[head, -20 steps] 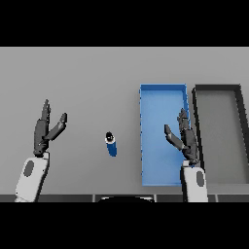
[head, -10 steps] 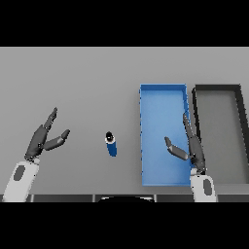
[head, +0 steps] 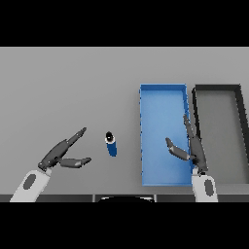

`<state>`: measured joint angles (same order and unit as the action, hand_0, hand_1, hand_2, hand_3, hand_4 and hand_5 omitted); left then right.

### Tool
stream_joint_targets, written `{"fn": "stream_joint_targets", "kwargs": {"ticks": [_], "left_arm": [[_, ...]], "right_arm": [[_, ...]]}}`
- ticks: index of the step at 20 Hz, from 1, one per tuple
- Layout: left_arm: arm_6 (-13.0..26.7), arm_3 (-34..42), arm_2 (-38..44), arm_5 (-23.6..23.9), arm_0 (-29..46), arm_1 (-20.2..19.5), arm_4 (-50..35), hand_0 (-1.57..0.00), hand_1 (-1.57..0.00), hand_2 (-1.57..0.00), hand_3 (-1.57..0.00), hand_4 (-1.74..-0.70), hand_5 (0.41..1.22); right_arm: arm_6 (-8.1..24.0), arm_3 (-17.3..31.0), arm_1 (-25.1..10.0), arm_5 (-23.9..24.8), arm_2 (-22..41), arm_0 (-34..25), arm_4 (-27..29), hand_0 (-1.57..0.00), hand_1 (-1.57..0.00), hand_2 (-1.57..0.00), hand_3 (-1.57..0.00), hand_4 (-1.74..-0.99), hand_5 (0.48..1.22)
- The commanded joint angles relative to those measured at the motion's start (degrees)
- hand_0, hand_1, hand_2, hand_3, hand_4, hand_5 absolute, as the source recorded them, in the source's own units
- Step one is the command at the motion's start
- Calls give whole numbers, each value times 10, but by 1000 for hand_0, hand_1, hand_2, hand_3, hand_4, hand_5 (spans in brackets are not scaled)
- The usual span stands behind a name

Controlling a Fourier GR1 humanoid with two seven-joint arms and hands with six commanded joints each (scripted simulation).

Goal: Pick up the blue pipe and place it into the blue bin.

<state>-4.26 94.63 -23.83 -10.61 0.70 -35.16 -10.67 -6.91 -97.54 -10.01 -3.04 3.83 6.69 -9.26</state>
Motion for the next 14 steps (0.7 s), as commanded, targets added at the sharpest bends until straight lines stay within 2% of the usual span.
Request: {"fn": "stream_joint_targets", "kwargs": {"ticks": [1,4,7,8,11,14], "left_arm": [[4,7,-9,2,0,3,8,1,1,1,1,-1132,475],[20,2,-40,3,-4,33,32,1,1,1,1,-1139,450],[21,-26,-56,7,-25,69,45,1,1,1,1,-1147,452],[10,-35,-61,7,-31,81,52,1,1,1,1,-1151,456],[12,-78,-70,23,-63,130,67,1,1,1,1,-1152,460],[-1,-101,-75,22,-81,157,69,1,1,1,1,-1134,459]], "right_arm": [[11,-2,1,0,-1,-3,3,1,1,1,1,-1182,618],[22,-1,8,2,3,-11,2,1,1,1,1,-1197,615],[16,2,8,-1,1,-6,6,1,1,1,1,-1218,627],[19,4,7,-1,-2,-8,8,1,1,1,1,-1217,626],[19,-11,12,3,8,8,-3,1,1,1,1,-1201,620],[30,-6,8,3,0,0,2,1,1,1,1,-1210,631]]}}
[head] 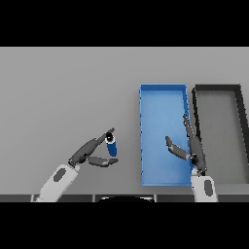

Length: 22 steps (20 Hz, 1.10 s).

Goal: Pick up the blue pipe and place it into the blue bin.

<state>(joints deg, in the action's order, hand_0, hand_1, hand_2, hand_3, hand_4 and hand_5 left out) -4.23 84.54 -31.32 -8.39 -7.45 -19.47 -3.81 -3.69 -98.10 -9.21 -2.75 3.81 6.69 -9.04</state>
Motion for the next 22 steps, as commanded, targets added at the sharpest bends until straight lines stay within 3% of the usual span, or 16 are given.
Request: {"fn": "stream_joint_targets", "kwargs": {"ticks": [1,5,9,11,12,13,14,16,18,22], "left_arm": [[-5,-14,-4,2,-4,7,8,1,1,1,1,-1120,456],[15,-48,-14,24,-29,29,43,1,1,1,1,-1051,418],[-20,-78,-16,18,-34,61,33,1,1,1,1,-1107,463],[-31,-85,-6,15,-34,75,13,1,-41,-151,-121,-1186,550],[-33,-83,-4,14,-34,84,3,-10,-156,-308,-276,-1243,613],[-30,-84,1,15,-34,96,-8,-125,-319,-485,-535,-1281,735],[-36,-90,3,18,-31,102,-12,-359,-547,-689,-742,-1369,832],[-35,-84,0,15,-25,100,-14,-796,-915,-1006,-1030,-1497,972],[-32,-78,-7,18,-24,102,-14,-1075,-1151,-1210,-1194,-1580,1062],[-55,-69,-19,37,-22,109,9,-1368,-1399,-1423,-1417,-1501,1156]], "right_arm": [[-17,1,2,0,3,10,-4,1,1,1,1,-1211,634],[-34,1,0,-1,-2,7,2,1,1,1,1,-1221,645],[-29,2,-6,-1,-4,7,-1,1,1,1,1,-1207,650],[-34,10,-6,0,-6,6,-1,1,1,1,1,-1213,655],[-37,2,-6,-5,-4,8,3,1,1,1,1,-1217,655],[-38,0,-8,-5,-5,11,2,1,1,1,1,-1220,656],[-33,3,-9,-5,-7,11,3,1,1,1,1,-1220,656],[-36,4,-8,-6,-8,7,7,1,1,1,1,-1224,658],[-27,6,-9,-7,-11,0,13,1,1,1,1,-1233,660],[-14,7,3,-7,-3,-4,11,1,1,1,1,-1221,638]]}}
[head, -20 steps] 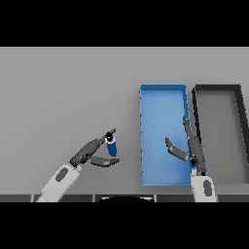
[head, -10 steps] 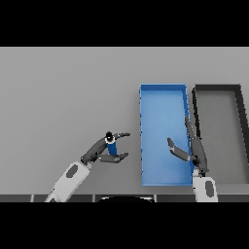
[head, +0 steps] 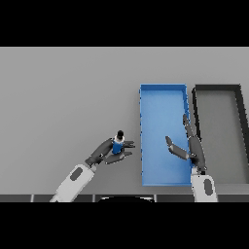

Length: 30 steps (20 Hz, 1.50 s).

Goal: Pick up the blue pipe and place it into the blue bin.

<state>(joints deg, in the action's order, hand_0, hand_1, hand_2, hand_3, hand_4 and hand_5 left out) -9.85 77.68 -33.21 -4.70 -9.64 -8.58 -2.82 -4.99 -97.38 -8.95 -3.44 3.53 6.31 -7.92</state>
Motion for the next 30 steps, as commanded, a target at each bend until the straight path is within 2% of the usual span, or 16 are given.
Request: {"fn": "stream_joint_targets", "kwargs": {"ticks": [1,6,10,13,14,15,18,21,23,25,26,27,28,30], "left_arm": [[-8,2,2,4,1,6,1,-1408,-1434,-1453,-1448,-1492,1169],[-17,55,14,8,-11,13,-3,-1518,-1526,-1532,-1531,-1469,1204],[15,102,13,-9,-35,19,-10,-1549,-1553,-1555,-1554,-1466,1214],[29,120,13,-23,-48,22,-12,-1560,-1562,-1563,-1563,-1466,1217],[42,129,9,-23,-50,26,-9,-1562,-1563,-1564,-1564,-1467,1218],[53,134,12,-24,-50,24,-11,-1564,-1565,-1566,-1566,-1466,1219],[70,129,9,-26,-51,35,-1,-1567,-1568,-1568,-1568,-1466,1220],[67,126,15,-34,-50,34,4,-1569,-1569,-1570,-1570,-1466,1220],[65,120,11,-38,-49,41,14,-1570,-1570,-1570,-1570,-1466,1220],[57,124,12,-38,-44,44,18,-1570,-1570,-1570,-1570,-1467,1220],[55,121,14,-43,-45,43,18,-1570,-1570,-1571,-1571,-1467,1220],[59,125,17,-45,-44,43,17,-1571,-1571,-1571,-1571,-1467,1221],[58,130,16,-48,-41,43,18,-1571,-1571,-1571,-1571,-1467,1221],[69,134,16,-52,-41,47,18,-1571,-1571,-1571,-1571,-1467,1221]], "right_arm": [[-5,4,0,1,-1,2,-1,1,1,1,1,-1220,635],[-6,4,-5,0,-5,1,0,1,1,1,1,-1226,636],[-4,2,-8,5,-1,-3,-13,1,1,1,1,-1194,642],[-16,-5,-14,2,-4,8,-12,1,1,1,1,-1170,644],[-10,-3,-15,4,-5,5,-14,1,1,1,1,-1161,644],[-19,5,-13,3,-2,8,-17,1,1,1,1,-1158,643],[-22,9,-19,-2,-8,5,-10,1,1,1,1,-1145,643],[-18,16,-20,-7,-8,-4,-7,1,1,1,1,-1138,643],[-18,13,-21,-8,-9,-7,-5,1,1,1,1,-1188,643],[-13,17,-20,-7,-9,-16,-5,1,1,-2,1,-1184,642],[-25,16,-22,-12,-11,-20,3,1,1,-20,1,-1187,642],[-48,9,-23,-42,-16,-20,42,1,-2,-41,1,-1195,648],[-48,-6,-24,-76,-20,-20,91,1,-12,-67,0,-1198,641],[3,-33,-49,-142,-23,-36,180,1,-25,-106,-1,-1209,609]]}}
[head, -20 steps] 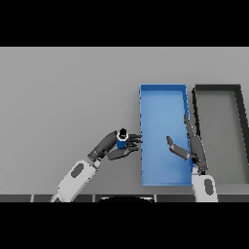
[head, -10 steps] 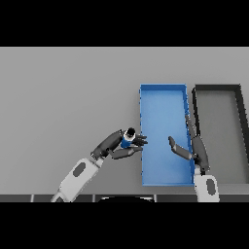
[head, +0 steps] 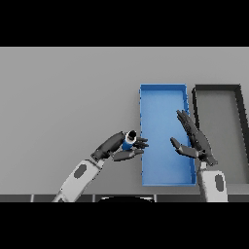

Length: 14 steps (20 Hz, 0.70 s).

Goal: Pick up the blue pipe and place it into the blue bin.

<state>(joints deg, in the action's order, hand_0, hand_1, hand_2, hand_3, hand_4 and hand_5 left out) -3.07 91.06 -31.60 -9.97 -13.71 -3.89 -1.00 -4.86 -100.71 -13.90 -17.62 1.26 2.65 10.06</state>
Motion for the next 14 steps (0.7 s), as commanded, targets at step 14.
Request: {"fn": "stream_joint_targets", "kwargs": {"ticks": [14], "left_arm": [[1,-4,24,-23,-2,12,19,-1571,-1571,-1571,-1571,-1467,1221]], "right_arm": [[191,-89,-74,-138,109,-209,148,1,-1,-42,1,-1300,560]]}}
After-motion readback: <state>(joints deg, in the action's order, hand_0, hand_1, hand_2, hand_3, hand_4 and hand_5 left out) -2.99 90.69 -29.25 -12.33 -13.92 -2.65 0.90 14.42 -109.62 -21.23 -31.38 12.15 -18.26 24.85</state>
